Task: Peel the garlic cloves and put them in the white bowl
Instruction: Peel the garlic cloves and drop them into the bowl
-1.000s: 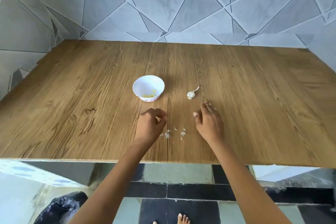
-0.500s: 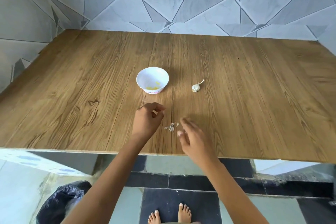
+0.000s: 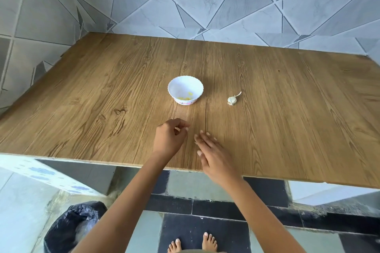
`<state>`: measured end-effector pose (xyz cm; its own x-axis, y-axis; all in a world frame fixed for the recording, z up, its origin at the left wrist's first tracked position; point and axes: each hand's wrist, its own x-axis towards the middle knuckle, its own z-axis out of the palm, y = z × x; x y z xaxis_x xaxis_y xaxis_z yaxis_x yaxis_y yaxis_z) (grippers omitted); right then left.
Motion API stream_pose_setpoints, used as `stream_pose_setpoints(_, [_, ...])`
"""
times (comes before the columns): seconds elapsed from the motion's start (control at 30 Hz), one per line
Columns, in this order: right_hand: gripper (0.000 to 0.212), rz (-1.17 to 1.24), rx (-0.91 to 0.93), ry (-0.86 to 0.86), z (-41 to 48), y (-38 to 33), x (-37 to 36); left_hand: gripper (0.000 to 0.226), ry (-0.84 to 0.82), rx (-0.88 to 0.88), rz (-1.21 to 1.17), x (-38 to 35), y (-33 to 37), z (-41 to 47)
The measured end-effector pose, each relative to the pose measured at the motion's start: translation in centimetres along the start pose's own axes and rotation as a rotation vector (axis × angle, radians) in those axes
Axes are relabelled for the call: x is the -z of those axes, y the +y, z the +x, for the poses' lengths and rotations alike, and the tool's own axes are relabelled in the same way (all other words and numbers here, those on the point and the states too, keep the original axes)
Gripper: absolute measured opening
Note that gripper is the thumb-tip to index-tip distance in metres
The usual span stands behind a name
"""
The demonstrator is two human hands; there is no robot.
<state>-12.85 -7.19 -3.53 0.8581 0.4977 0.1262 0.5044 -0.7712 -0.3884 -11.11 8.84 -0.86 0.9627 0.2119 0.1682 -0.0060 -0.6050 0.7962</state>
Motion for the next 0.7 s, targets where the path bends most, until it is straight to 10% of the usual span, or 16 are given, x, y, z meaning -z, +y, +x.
stream_pose_setpoints(0.4, [0.029, 0.027, 0.274, 0.025, 0.1, 3.5, 2.4, 0.013, -0.061, 0.097, -0.097, 0.3, 0.6, -0.4])
stream_pose_setpoints(0.7, [0.021, 0.485, -0.043, 0.239, 1.4, 1.3, 3.7, 0.03, -0.075, 0.672, -1.113, -1.3, 3.2, -1.6])
